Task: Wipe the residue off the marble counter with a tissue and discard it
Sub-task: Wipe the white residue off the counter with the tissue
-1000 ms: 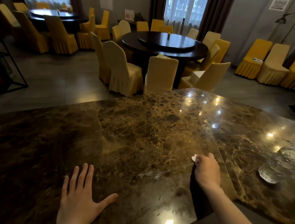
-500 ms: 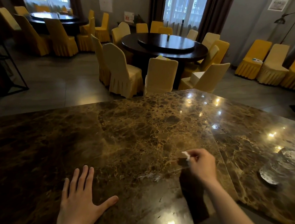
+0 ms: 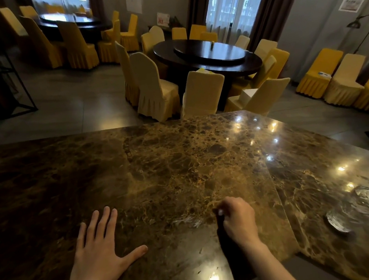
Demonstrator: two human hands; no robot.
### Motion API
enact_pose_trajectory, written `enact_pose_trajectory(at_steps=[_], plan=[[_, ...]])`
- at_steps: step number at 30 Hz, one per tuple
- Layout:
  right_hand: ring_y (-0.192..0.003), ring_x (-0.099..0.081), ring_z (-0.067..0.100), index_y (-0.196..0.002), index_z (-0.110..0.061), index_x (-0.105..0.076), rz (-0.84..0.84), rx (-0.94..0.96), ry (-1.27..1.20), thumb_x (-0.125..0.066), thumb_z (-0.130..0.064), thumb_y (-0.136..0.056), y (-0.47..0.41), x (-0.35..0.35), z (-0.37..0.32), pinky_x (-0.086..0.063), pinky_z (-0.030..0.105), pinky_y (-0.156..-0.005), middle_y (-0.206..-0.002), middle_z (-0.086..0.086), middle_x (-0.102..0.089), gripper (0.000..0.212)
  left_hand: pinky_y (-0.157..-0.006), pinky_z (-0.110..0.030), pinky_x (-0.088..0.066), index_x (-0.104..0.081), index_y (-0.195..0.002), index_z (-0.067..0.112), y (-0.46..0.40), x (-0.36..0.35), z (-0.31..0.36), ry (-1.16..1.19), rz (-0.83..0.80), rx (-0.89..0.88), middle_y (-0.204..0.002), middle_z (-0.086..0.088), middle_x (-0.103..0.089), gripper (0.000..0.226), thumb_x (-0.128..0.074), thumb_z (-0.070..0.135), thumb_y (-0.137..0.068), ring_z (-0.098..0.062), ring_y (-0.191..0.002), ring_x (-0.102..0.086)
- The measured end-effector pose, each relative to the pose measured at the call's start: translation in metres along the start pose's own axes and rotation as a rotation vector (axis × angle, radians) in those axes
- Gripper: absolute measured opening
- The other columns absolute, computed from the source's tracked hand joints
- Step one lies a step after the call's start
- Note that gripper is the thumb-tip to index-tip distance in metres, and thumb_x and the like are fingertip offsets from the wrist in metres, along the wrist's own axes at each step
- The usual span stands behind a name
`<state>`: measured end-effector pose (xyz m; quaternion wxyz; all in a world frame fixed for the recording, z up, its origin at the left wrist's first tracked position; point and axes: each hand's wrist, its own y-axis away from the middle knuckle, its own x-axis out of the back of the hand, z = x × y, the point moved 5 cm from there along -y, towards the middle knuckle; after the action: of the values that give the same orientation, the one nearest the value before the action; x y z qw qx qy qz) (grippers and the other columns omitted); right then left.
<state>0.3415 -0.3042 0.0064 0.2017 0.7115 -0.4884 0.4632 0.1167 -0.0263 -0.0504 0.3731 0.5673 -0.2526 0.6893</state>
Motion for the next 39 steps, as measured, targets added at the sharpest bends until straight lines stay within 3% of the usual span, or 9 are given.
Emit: enact_pose_trajectory(at_steps=[3,5,8,14,18,23,29,34,39], plan=[[-0.075,-0.057,0.007,-0.077,-0.024,-0.064,-0.063,0.122,-0.162,-0.067,0.007,-0.076,0.004,-0.007,-0.015,-0.046,0.025,-0.063,-0.079,-0.012,-0.063,0.031,-0.128,-0.049,0.012,0.02,-0.156,0.029,0.0,0.0,-0.001,0.0,-0.015,0.003,-0.167,0.009,0.023,0.135,-0.01,0.112,-0.054,-0.015,-0.152,0.029],[-0.077,-0.059,0.005,-0.081,-0.023,-0.065,0.066,0.044,-0.229,-0.071,0.007,-0.077,-0.002,0.008,0.001,-0.046,0.023,-0.063,-0.083,-0.009,-0.064,0.031,-0.128,-0.049,0.012,0.022,-0.155,0.029,0.0,0.0,0.0,0.0,-0.018,0.002,-0.167,0.009,0.024,0.134,-0.009,0.112,-0.054,-0.015,-0.152,0.029],[-0.086,-0.065,0.021,-0.096,-0.018,-0.068,0.238,-0.141,-0.123,-0.07,0.013,-0.075,-0.009,0.035,0.043,-0.049,0.028,-0.071,-0.097,0.001,-0.068,0.037,-0.128,-0.049,0.013,0.024,-0.154,0.029,0.0,0.002,0.0,-0.008,-0.026,0.006,-0.166,0.009,0.027,0.134,-0.007,0.112,-0.053,-0.015,-0.151,0.03],[-0.089,-0.065,0.027,-0.103,-0.013,-0.074,0.139,-0.131,0.106,-0.066,0.006,-0.08,-0.003,0.022,0.042,-0.048,0.036,-0.072,-0.092,0.007,-0.074,0.031,-0.128,-0.048,0.014,0.026,-0.153,0.029,0.0,0.0,0.001,-0.025,-0.028,0.007,-0.165,0.009,0.028,0.134,-0.005,0.112,-0.053,-0.015,-0.151,0.032],[-0.085,-0.061,0.015,-0.101,-0.022,-0.074,0.07,-0.026,0.011,-0.064,0.004,-0.083,0.004,-0.004,0.004,-0.043,0.025,-0.07,-0.09,-0.003,-0.07,0.033,-0.128,-0.049,0.014,0.023,-0.154,0.03,-0.001,0.0,0.0,-0.008,-0.027,0.007,-0.166,0.01,0.025,0.134,-0.009,0.112,-0.054,-0.015,-0.151,0.031],[-0.085,-0.062,0.001,-0.099,-0.031,-0.076,-0.058,0.131,-0.226,-0.072,-0.004,-0.083,0.017,-0.03,-0.036,-0.051,0.02,-0.074,-0.089,-0.014,-0.07,0.031,-0.128,-0.049,0.013,0.024,-0.154,0.03,0.0,-0.001,0.0,-0.012,-0.035,0.01,-0.166,0.01,0.027,0.134,-0.008,0.112,-0.053,-0.014,-0.15,0.032],[-0.086,-0.07,0.024,-0.103,-0.013,-0.072,0.237,-0.19,-0.119,-0.068,0.006,-0.084,-0.003,0.016,0.021,-0.054,0.035,-0.075,-0.092,0.005,-0.075,0.027,-0.128,-0.048,0.013,0.021,-0.156,0.028,0.002,0.003,0.001,0.01,-0.026,0.007,-0.166,0.01,0.025,0.136,-0.008,0.112,-0.053,-0.015,-0.151,0.03],[-0.078,-0.06,0.015,-0.089,-0.018,-0.074,0.139,-0.106,0.002,-0.07,0.004,-0.081,0.011,-0.01,-0.012,-0.04,0.025,-0.064,-0.083,-0.001,-0.071,0.024,-0.128,-0.048,0.012,0.021,-0.156,0.028,0.002,0.003,0.002,0.006,-0.018,0.005,-0.165,0.009,0.026,0.136,-0.007,0.112,-0.053,-0.015,-0.151,0.03],[-0.082,-0.067,0.005,-0.091,-0.026,-0.075,-0.057,0.029,-0.269,-0.072,0.001,-0.081,0.014,-0.03,-0.045,-0.055,0.027,-0.075,-0.085,-0.011,-0.074,0.03,-0.129,-0.049,0.011,0.021,-0.155,0.028,0.001,0.004,0.002,0.005,-0.025,0.002,-0.166,0.009,0.025,0.136,-0.006,0.112,-0.052,-0.015,-0.151,0.03]])
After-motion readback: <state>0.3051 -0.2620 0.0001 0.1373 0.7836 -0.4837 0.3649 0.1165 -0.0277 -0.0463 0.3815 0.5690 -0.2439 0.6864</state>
